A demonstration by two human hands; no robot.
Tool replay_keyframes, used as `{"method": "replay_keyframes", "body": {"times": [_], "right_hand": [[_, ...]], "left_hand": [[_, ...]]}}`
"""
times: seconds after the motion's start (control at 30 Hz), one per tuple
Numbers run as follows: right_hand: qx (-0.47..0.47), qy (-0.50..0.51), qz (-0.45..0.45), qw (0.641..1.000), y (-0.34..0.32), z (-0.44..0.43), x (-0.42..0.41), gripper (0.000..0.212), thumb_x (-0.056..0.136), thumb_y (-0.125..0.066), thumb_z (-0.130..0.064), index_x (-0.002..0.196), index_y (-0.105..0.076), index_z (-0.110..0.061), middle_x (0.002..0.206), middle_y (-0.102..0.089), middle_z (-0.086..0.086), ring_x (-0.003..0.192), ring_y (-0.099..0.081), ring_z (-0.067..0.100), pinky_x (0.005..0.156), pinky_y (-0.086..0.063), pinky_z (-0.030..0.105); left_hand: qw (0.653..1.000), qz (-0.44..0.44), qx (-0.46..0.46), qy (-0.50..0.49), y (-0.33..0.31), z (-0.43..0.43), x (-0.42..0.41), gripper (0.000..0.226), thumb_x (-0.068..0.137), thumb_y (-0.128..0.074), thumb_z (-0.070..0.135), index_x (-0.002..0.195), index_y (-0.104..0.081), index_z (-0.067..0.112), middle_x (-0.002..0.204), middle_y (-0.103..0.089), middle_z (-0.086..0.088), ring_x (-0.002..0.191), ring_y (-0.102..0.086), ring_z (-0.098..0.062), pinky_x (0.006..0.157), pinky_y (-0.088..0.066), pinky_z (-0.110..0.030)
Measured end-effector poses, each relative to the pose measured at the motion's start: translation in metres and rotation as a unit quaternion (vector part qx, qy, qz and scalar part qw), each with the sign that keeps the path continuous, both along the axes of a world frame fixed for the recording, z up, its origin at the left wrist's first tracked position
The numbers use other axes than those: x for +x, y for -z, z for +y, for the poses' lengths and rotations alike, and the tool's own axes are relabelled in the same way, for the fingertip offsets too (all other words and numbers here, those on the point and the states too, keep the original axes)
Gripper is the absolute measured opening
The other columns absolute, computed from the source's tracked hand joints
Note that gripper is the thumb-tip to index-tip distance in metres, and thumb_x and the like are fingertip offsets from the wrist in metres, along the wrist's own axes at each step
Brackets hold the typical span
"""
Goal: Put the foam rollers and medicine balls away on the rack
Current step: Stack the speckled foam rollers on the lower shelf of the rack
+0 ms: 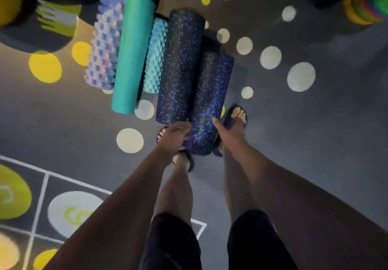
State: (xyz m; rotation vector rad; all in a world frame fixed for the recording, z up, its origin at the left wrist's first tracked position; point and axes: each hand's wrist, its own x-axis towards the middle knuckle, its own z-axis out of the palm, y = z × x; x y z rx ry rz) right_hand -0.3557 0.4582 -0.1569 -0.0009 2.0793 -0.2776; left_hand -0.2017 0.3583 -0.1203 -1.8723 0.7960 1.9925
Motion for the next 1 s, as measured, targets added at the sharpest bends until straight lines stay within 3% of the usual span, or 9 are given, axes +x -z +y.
{"method": "replay_keyframes", "body": {"times": [0.07, 0.13, 0.27, 0.43, 0.57, 0.63, 0.77, 0.87, 1.0], "right_hand": [[0.001, 0.004, -0.007, 1.000, 0.041, -0.002, -0.006, 0.113, 0.082, -0.070, -0.063, 0.161, -0.007, -0.012, 0.166, -0.019, 0.012, 0.153, -0.020, 0.028, 0.120, -0.018, 0.035], [0.005, 0.020, -0.038, 0.999, 0.093, -0.004, -0.010, 0.118, 0.079, -0.072, -0.066, 0.161, -0.006, -0.014, 0.164, -0.023, 0.011, 0.151, -0.025, 0.026, 0.117, -0.019, 0.030], [-0.033, 0.044, -0.095, 0.994, 0.200, 0.012, -0.010, 0.130, 0.056, -0.091, -0.060, 0.156, -0.019, -0.018, 0.153, -0.043, 0.002, 0.138, -0.047, 0.024, 0.114, -0.038, 0.035], [-0.046, 0.096, -0.076, 0.991, 0.219, 0.054, 0.003, 0.134, 0.018, -0.095, -0.070, 0.137, -0.055, -0.024, 0.128, -0.067, -0.009, 0.110, -0.068, 0.013, 0.097, -0.056, 0.037], [-0.064, 0.101, -0.076, 0.990, 0.111, 0.053, -0.010, 0.102, 0.032, -0.097, -0.063, 0.122, -0.068, -0.025, 0.115, -0.073, -0.012, 0.100, -0.071, 0.007, 0.090, -0.058, 0.031], [-0.104, 0.101, -0.055, 0.988, 0.038, 0.031, -0.019, 0.097, 0.029, -0.097, -0.067, 0.113, -0.071, -0.025, 0.108, -0.075, -0.011, 0.096, -0.073, 0.008, 0.086, -0.060, 0.034], [-0.168, 0.170, -0.095, 0.966, -0.152, -0.044, -0.066, 0.077, 0.041, -0.098, -0.059, 0.100, -0.074, -0.017, 0.092, -0.079, -0.004, 0.084, -0.077, 0.016, 0.077, -0.064, 0.041], [-0.231, 0.159, -0.100, 0.955, -0.284, -0.096, -0.118, 0.071, 0.051, -0.095, -0.059, 0.103, -0.075, -0.015, 0.094, -0.079, -0.002, 0.084, -0.077, 0.018, 0.077, -0.064, 0.039], [-0.329, 0.151, -0.058, 0.930, -0.420, -0.122, -0.173, 0.030, 0.072, -0.088, -0.046, 0.083, -0.073, -0.023, 0.089, -0.077, -0.007, 0.079, -0.074, 0.008, 0.074, -0.061, 0.028]], "left_hand": [[1.000, -0.025, 0.004, 0.002, 0.052, 0.010, -0.010, 0.025, 0.097, -0.060, 0.043, 0.107, -0.066, 0.022, 0.107, -0.070, -0.003, 0.094, -0.065, -0.020, 0.088, -0.052, -0.038], [0.997, -0.062, 0.009, 0.045, 0.117, 0.022, -0.017, 0.060, 0.081, -0.058, 0.070, 0.114, -0.067, 0.022, 0.123, -0.070, -0.007, 0.103, -0.066, -0.024, 0.104, -0.051, -0.046], [0.979, -0.140, -0.043, 0.142, 0.212, 0.045, -0.034, 0.078, 0.100, -0.032, 0.064, 0.146, -0.048, 0.003, 0.149, -0.049, -0.020, 0.137, -0.046, -0.037, 0.115, -0.031, -0.038], [0.993, -0.119, -0.011, -0.024, 0.221, 0.084, -0.018, 0.130, 0.048, -0.030, 0.107, 0.145, -0.051, 0.023, 0.145, -0.057, -0.005, 0.129, -0.055, -0.030, 0.115, -0.037, -0.050], [0.988, -0.080, 0.034, -0.127, 0.091, 0.066, -0.033, 0.067, 0.093, -0.039, 0.075, 0.123, -0.058, 0.017, 0.135, -0.061, 0.000, 0.115, -0.059, -0.020, 0.087, -0.055, -0.027], [0.982, -0.039, 0.055, -0.175, 0.009, 0.046, -0.043, 0.085, 0.091, -0.044, 0.074, 0.136, -0.056, 0.003, 0.139, -0.060, -0.018, 0.120, -0.061, -0.033, 0.065, -0.058, -0.024], [0.984, -0.019, -0.062, -0.164, -0.170, -0.016, -0.079, 0.050, 0.103, -0.041, 0.054, 0.120, -0.061, 0.012, 0.099, -0.067, -0.012, 0.074, -0.067, -0.017, 0.054, -0.056, -0.019], [0.979, 0.000, -0.156, -0.135, -0.289, -0.063, -0.120, 0.031, 0.102, -0.051, 0.048, 0.107, -0.055, 0.019, 0.092, -0.059, -0.010, 0.066, -0.057, -0.013, 0.054, -0.047, -0.021], [0.955, 0.083, -0.256, -0.127, -0.407, -0.092, -0.171, 0.021, 0.100, -0.058, 0.038, 0.095, -0.047, 0.021, 0.089, -0.058, -0.008, 0.064, -0.056, -0.008, 0.053, -0.044, -0.015]]}}
